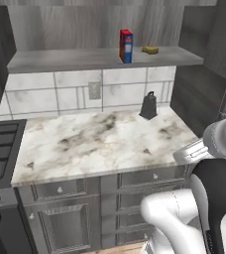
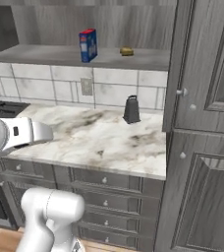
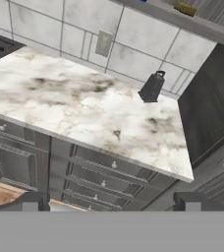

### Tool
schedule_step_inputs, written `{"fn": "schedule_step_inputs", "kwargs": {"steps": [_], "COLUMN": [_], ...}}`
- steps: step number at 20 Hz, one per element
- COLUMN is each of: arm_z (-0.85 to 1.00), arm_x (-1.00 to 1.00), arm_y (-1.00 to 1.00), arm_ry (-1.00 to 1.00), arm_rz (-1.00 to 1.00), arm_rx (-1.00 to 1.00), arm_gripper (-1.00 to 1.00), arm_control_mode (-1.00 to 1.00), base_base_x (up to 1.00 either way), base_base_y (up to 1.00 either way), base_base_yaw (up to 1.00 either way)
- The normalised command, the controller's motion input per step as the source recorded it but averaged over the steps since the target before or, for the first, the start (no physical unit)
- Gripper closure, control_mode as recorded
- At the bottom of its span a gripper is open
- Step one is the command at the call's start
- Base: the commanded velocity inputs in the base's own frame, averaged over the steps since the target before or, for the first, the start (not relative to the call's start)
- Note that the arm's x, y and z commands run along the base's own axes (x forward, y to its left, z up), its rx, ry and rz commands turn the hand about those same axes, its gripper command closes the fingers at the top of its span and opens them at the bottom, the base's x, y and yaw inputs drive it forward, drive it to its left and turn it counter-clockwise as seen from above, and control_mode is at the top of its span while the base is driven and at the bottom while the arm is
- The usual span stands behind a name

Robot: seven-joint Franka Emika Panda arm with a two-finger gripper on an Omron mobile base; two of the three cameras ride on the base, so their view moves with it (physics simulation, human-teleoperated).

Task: Pick the boxed food and boxed food from the counter and place them in the cabinets closest to them.

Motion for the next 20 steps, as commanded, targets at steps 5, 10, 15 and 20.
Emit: {"fn": "schedule_step_inputs", "kwargs": {"steps": [5, 10, 15, 20], "arm_z": [0.0, 0.0, 0.0, 0.0], "arm_x": [0.0, 0.0, 0.0, 0.0], "arm_y": [0.0, 0.0, 0.0, 0.0], "arm_ry": [0.0, 0.0, 0.0, 0.0], "arm_rz": [0.0, 0.0, 0.0, 0.0], "arm_rx": [0.0, 0.0, 0.0, 0.0], "arm_gripper": [-1.0, -1.0, -1.0, -1.0], "arm_control_mode": [1.0, 1.0, 1.0, 1.0], "base_base_x": [-0.43, -0.39, -0.5, -0.5], "base_base_y": [0.0, 0.0, 0.0, 0.09], "base_base_yaw": [0.0, 0.0, 0.0, 0.0]}}
